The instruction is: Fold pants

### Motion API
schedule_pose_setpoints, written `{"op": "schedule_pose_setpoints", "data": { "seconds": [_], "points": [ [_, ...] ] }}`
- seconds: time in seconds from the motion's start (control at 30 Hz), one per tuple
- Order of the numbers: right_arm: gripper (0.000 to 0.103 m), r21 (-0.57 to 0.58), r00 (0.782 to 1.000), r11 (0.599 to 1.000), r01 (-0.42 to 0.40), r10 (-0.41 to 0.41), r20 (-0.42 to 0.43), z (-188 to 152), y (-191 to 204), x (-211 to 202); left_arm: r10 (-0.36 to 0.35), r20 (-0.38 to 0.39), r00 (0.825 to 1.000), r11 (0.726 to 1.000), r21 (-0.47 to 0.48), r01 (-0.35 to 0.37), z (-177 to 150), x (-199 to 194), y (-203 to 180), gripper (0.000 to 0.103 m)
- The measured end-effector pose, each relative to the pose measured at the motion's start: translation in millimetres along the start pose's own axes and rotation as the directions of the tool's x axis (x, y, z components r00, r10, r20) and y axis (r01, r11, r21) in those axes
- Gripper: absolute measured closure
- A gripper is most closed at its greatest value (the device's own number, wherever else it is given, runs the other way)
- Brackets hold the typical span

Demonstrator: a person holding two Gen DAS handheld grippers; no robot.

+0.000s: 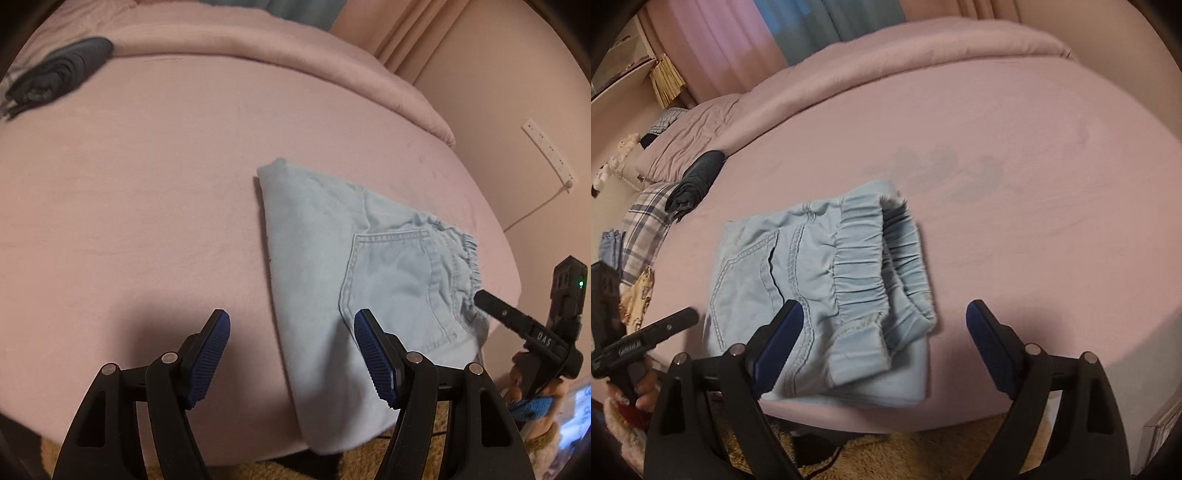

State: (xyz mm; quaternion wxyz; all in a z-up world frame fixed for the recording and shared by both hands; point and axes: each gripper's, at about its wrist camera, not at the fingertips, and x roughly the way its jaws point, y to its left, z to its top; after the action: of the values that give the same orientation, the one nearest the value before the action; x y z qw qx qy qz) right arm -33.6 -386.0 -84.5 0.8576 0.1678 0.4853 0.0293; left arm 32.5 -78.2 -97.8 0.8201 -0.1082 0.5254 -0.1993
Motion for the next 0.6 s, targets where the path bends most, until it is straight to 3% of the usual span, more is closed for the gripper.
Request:
{"op": "schedule_pose_setpoints", "data": {
  "seconds": [0.1, 0.27, 0.47, 0.5, 0.53, 0.57, 0.6],
  "points": [
    [0.012, 0.022, 0.998, 0.999, -0.042, 0.043, -0.047, -2, -3, 15, 0.035, -0.027, 0.999, 0.999, 0.007, -0.035, 2, 16, -3, 0.033],
    [0.012, 0.007, 0.993, 0.995, -0.099, 0.099, -0.064, -4, 0, 29, -0.024, -0.027, 0.999, 0.999, 0.038, 0.025, 6, 25, -6, 0.033],
    [0.013, -0.031, 0.984, 0.986, -0.164, 0.161, -0.072, 9, 12, 52, -0.038, -0.036, 0.999, 0.996, 0.075, 0.04, 17, 42, -19, 0.033],
    [0.018, -0.027, 0.984, 0.986, -0.167, 0.164, -0.067, 9, 14, 52, -0.032, -0.032, 0.999, 0.997, 0.075, 0.034, 17, 43, -21, 0.034],
    [0.021, -0.03, 0.983, 0.985, -0.172, 0.17, -0.064, 9, 13, 51, -0.034, -0.03, 0.999, 0.996, 0.079, 0.036, 17, 40, -20, 0.045],
    [0.032, -0.033, 0.982, 0.982, -0.184, 0.181, -0.061, 7, 14, 50, -0.036, -0.022, 0.999, 0.996, 0.08, 0.037, 15, 38, -22, 0.058],
    [0.038, -0.038, 0.981, 0.981, -0.191, 0.189, -0.052, 4, 16, 48, -0.029, -0.013, 0.999, 0.997, 0.072, 0.03, 14, 36, -23, 0.061]
  ]
}}
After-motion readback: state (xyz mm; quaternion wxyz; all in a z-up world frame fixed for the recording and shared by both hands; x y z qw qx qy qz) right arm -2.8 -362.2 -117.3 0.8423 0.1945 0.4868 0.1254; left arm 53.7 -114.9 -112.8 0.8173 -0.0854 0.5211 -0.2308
